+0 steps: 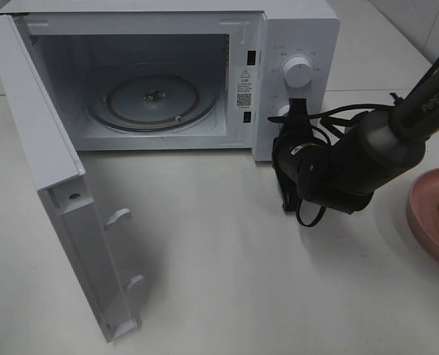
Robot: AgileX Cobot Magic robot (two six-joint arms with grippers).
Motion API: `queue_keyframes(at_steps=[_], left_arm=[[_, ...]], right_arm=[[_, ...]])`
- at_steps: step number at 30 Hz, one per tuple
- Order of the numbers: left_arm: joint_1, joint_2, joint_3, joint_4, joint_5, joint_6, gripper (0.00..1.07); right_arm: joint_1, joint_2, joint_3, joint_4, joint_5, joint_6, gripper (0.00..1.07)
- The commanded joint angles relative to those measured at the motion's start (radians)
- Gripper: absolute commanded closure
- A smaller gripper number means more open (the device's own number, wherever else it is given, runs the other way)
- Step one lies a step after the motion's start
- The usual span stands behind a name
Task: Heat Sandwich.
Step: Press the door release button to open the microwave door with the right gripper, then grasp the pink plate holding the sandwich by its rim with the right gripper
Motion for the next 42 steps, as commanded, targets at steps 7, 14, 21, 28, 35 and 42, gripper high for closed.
queue_keyframes(at_steps=[7,14,21,28,35,42], left_arm=[[-0.005,-0.016,0.002,-0.006,-0.009,-0.003,0.10],[-0.005,-0.016,0.002,-0.006,-0.009,-0.003,0.10],[-0.005,-0.016,0.002,-0.006,-0.009,-0.003,0.10],[-0.005,-0.016,0.002,-0.006,-0.009,-0.003,0.10],[-0.005,-0.016,0.002,-0.006,-0.009,-0.003,0.10],[-0.005,-0.016,0.002,-0.006,-0.009,-0.003,0.10]], right_arm=[[-0.015,-0.087,0.057,-0.147,0.038,-0.005,1.07],[-0.015,-0.158,0.162,-0.161,0.096,0.004,1.07],[-0.015,-0.244,0.230,-0.161,0.164,-0.080,1.06],[-0.018,-0.387,0.258,-0.161,0.418,-0.344,1.04],[-0.018,-0.457,0.258,-0.161,0.603,-0.666,1.03],[-0.018,-0.515,0.258,-0.161,0.779,-1.200,1.01]])
